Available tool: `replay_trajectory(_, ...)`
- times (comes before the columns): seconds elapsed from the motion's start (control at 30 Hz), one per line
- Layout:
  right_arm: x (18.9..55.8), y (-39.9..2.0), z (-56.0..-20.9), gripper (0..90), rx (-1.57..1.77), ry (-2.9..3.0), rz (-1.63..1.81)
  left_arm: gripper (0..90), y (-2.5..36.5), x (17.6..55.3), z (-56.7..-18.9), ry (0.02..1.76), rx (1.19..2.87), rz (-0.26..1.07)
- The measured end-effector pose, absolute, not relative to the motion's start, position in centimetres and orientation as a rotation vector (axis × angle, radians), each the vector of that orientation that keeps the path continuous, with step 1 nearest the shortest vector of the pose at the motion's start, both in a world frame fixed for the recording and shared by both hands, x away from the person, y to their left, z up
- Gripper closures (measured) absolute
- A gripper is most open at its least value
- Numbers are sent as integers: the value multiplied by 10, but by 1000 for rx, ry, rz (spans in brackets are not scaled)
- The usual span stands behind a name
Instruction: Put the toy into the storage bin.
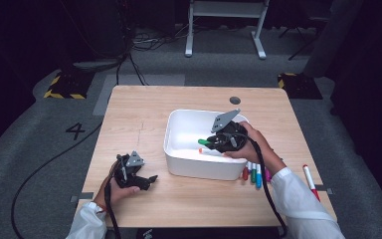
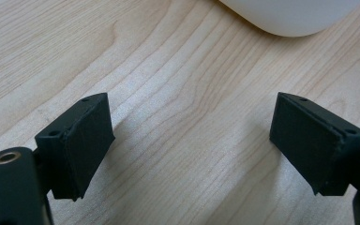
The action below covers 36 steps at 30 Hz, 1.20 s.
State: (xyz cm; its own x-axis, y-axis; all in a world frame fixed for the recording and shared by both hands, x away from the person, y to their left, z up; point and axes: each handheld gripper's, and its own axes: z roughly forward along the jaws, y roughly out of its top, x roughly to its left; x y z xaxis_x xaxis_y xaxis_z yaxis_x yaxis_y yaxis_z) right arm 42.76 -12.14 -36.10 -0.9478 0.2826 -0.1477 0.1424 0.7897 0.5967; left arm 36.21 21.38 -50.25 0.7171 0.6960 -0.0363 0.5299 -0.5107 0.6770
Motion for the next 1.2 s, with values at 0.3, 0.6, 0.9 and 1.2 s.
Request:
replay_trajectory(0.3, 409, -112, -360, 745, 262, 2822, 866, 138, 214, 362, -502, 925, 2237, 314)
replay_trajectory(0.6, 402, -111, -360, 741, 225, 2854, 884, 137, 214, 362, -502, 924, 2237, 313)
replay_trajectory(0.9, 406, -125, -355, 580, 332, 2752, 938, 137, 214, 362, -503, 928, 2235, 314)
replay_trajectory(1.2, 392, -177, -329, 483, 474, 2547, 1080, 137, 214, 362, -503, 929, 2235, 315)
